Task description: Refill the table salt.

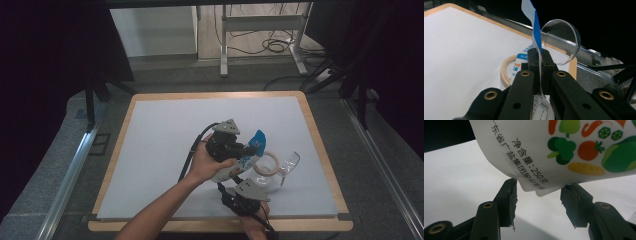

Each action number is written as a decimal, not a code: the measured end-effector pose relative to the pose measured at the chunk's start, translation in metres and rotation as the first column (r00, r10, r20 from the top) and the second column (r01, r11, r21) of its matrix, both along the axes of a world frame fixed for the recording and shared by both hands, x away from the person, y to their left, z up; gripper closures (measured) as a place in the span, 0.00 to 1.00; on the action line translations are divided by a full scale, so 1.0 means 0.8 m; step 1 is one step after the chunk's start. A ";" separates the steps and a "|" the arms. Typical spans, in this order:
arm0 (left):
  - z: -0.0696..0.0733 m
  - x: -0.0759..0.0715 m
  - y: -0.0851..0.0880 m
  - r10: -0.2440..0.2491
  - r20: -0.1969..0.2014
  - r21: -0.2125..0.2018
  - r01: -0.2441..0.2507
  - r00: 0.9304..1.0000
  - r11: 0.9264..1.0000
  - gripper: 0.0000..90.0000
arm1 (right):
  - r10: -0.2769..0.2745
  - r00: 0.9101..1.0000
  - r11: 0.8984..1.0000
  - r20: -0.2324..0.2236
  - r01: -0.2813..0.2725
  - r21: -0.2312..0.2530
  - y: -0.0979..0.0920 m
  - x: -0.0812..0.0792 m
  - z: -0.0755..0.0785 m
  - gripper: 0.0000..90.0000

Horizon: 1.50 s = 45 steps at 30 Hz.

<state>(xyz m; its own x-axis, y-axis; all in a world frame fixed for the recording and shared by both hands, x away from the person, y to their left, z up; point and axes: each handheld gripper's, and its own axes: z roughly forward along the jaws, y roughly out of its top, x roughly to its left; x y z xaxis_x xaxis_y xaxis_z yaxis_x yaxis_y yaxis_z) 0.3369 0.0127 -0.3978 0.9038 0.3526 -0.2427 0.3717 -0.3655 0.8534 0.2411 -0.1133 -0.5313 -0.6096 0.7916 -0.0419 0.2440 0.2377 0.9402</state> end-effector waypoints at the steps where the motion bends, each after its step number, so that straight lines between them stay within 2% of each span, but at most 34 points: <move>1: -0.002 0.003 -0.001 -0.001 -0.006 0.002 0.001 1.000 1.000 1.00 | 0.003 1.000 1.000 -0.003 -0.003 0.006 -0.001 0.001 -0.001 0.53; 7: -0.003 0.009 -0.005 -0.007 -0.024 0.009 0.007 1.000 1.000 1.00 | 0.006 1.000 0.999 -0.023 -0.005 0.037 -0.002 0.001 -0.002 0.53; 16: -0.001 0.015 -0.010 -0.011 -0.028 0.039 0.012 1.000 0.999 1.00 | 0.001 1.000 0.999 -0.018 0.000 0.051 -0.002 0.001 -0.002 0.53; 19: 0.001 0.019 -0.013 -0.017 -0.030 0.061 0.019 0.999 0.998 1.00 | 0.001 1.000 0.997 -0.028 0.001 0.080 -0.002 0.002 -0.003 0.53; 26: -0.001 0.026 -0.019 -0.028 -0.053 0.071 0.032 0.998 0.997 1.00 | -0.011 0.999 0.994 -0.036 0.015 0.108 -0.002 0.003 -0.003 0.53; 31: 0.003 0.030 -0.027 -0.040 -0.056 0.104 0.046 0.998 0.994 1.00 | -0.015 0.999 0.992 -0.032 0.019 0.125 -0.001 0.003 -0.003 0.53; 37: 0.008 0.032 -0.032 -0.047 -0.059 0.122 0.053 0.997 0.991 1.00 | -0.029 0.999 0.990 -0.017 0.031 0.134 0.001 0.005 0.000 0.53; 39: 0.007 0.031 -0.036 -0.046 -0.052 0.147 0.053 0.998 0.988 1.00 | -0.029 0.999 0.991 -0.019 0.031 0.130 0.002 0.006 0.000 0.53; 45: 0.007 0.033 -0.040 -0.053 -0.054 0.171 0.062 0.997 0.983 1.00 | -0.033 0.999 0.990 -0.020 0.035 0.139 0.006 0.008 0.001 0.53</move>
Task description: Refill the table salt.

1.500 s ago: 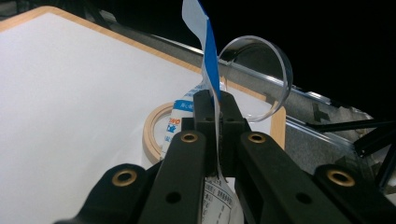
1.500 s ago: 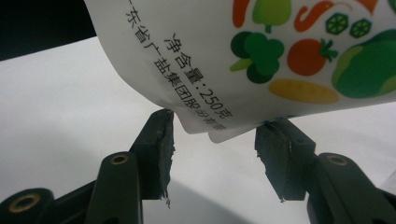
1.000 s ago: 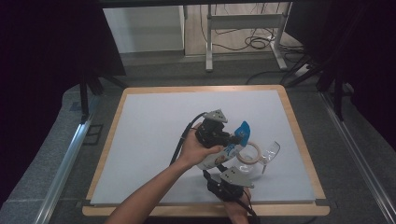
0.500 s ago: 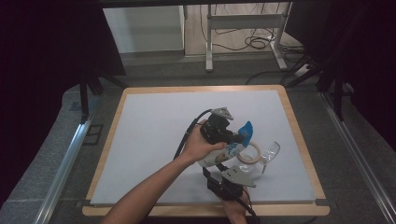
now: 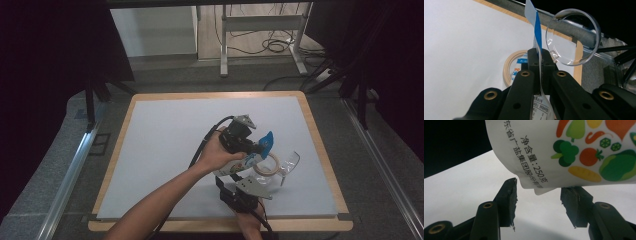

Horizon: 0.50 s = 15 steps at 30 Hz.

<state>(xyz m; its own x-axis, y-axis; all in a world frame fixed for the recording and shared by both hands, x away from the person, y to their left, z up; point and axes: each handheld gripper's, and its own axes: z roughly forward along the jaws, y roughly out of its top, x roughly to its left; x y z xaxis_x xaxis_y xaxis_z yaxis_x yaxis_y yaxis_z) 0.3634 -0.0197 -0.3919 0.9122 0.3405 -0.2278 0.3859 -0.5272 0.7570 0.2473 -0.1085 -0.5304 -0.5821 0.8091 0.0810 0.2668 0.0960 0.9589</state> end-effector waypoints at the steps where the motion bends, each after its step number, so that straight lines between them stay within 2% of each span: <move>1: 0.000 0.000 0.000 -0.001 -0.002 0.002 0.001 1.000 1.000 1.00 | 0.000 1.000 1.000 -0.001 0.000 0.003 0.001 0.000 0.001 0.53; 6: 0.002 0.001 -0.005 -0.011 0.008 0.034 0.011 1.000 0.999 1.00 | -0.003 1.000 1.000 0.002 0.003 0.009 0.004 0.002 0.001 0.53; 15: 0.004 0.003 -0.008 -0.015 0.010 0.052 0.014 1.000 0.999 1.00 | -0.010 1.000 1.000 0.010 0.010 0.018 0.005 0.003 0.002 0.53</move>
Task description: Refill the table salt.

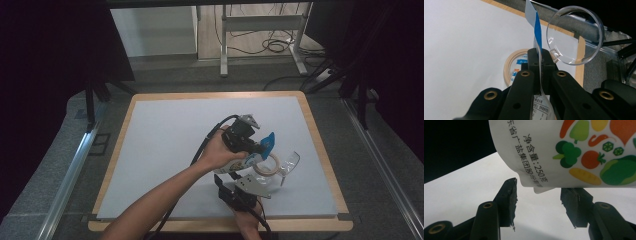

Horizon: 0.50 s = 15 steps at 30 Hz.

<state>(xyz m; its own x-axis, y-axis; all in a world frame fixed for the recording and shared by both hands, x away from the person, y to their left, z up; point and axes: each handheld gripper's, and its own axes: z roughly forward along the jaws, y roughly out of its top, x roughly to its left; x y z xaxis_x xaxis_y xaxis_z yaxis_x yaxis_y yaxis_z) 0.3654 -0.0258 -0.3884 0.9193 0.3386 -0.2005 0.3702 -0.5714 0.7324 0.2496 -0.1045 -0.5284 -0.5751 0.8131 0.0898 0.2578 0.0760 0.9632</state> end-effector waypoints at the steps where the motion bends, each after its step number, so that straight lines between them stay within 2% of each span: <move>1: 0.000 0.000 0.000 0.001 -0.002 0.000 -0.001 1.000 1.000 1.00 | -0.003 1.000 1.000 0.003 0.003 -0.001 0.001 0.001 0.000 0.53; 9: 0.005 0.000 -0.004 -0.005 0.007 0.035 0.005 1.000 0.999 1.00 | -0.012 1.000 1.000 0.007 0.012 0.011 0.004 0.000 0.002 0.53; 15: 0.007 0.001 -0.006 -0.007 0.007 0.042 0.007 1.000 0.999 1.00 | -0.017 1.000 1.000 0.010 0.017 0.020 0.005 0.001 0.003 0.53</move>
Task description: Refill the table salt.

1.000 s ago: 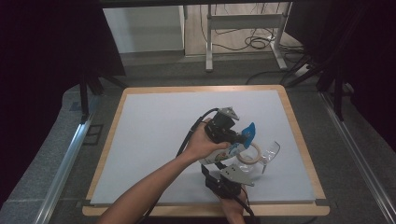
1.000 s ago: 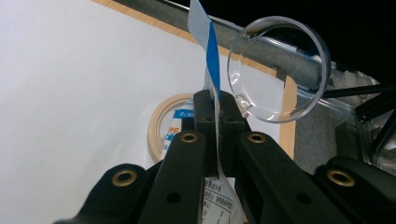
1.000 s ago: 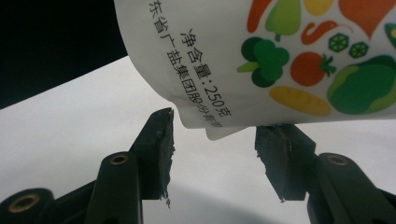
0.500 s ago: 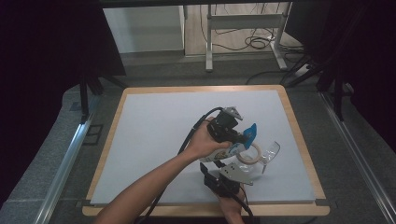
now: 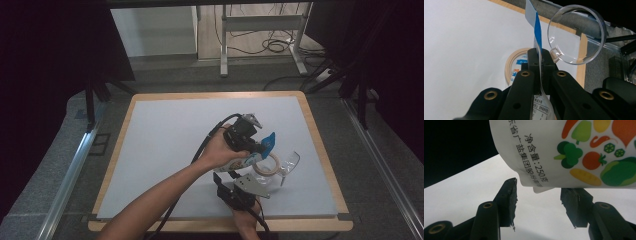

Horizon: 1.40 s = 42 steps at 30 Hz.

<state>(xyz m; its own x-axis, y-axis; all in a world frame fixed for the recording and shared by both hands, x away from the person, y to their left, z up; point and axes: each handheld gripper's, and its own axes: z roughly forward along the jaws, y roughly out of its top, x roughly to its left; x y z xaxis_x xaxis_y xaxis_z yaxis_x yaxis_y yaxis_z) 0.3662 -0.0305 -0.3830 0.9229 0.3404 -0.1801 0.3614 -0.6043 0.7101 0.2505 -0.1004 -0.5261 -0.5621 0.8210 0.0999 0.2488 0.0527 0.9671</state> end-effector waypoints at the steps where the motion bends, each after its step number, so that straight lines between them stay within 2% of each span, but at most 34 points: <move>1: 0.000 0.000 -0.001 0.000 -0.001 0.000 0.000 1.000 1.000 1.00 | -0.002 1.000 1.000 0.001 0.002 0.001 0.000 0.000 0.000 0.53; 7: 0.004 -0.001 -0.004 -0.009 -0.001 0.015 0.009 1.000 1.000 1.00 | -0.014 1.000 1.000 0.008 0.014 0.008 0.002 -0.001 0.002 0.53; 13: 0.006 0.001 -0.005 -0.006 -0.001 0.024 0.007 1.000 1.000 1.00 | -0.011 1.000 1.000 0.026 0.012 -0.008 0.002 0.000 0.005 0.53; 18: 0.007 0.002 -0.010 -0.007 -0.005 0.035 0.007 1.000 0.999 1.00 | -0.018 1.000 1.000 0.021 0.018 0.002 0.002 0.002 0.005 0.53; 22: 0.008 0.002 -0.018 -0.019 -0.004 0.062 0.019 1.000 0.998 1.00 | -0.028 0.999 1.000 0.016 0.028 0.014 0.002 0.003 0.008 0.53; 27: 0.009 0.003 -0.021 -0.021 -0.010 0.067 0.022 1.000 0.998 1.00 | -0.040 0.998 0.999 0.042 0.041 -0.004 0.003 0.003 0.008 0.54; 30: 0.009 0.003 -0.023 -0.027 -0.011 0.085 0.027 1.000 0.996 1.00 | -0.042 0.998 0.999 0.049 0.043 -0.015 0.004 0.003 0.007 0.54; 42: 0.008 0.008 -0.021 -0.007 -0.016 0.081 0.008 1.000 0.997 1.00 | -0.037 0.998 0.999 0.047 0.038 -0.021 0.005 0.005 0.007 0.54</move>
<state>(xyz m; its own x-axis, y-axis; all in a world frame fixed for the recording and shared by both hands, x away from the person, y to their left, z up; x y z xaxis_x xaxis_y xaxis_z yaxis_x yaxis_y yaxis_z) 0.3725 -0.0475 -0.3769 0.9226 0.3478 -0.1667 0.3676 -0.6621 0.6531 0.2541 -0.0960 -0.5209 -0.5346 0.8432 0.0564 0.2057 0.0652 0.9764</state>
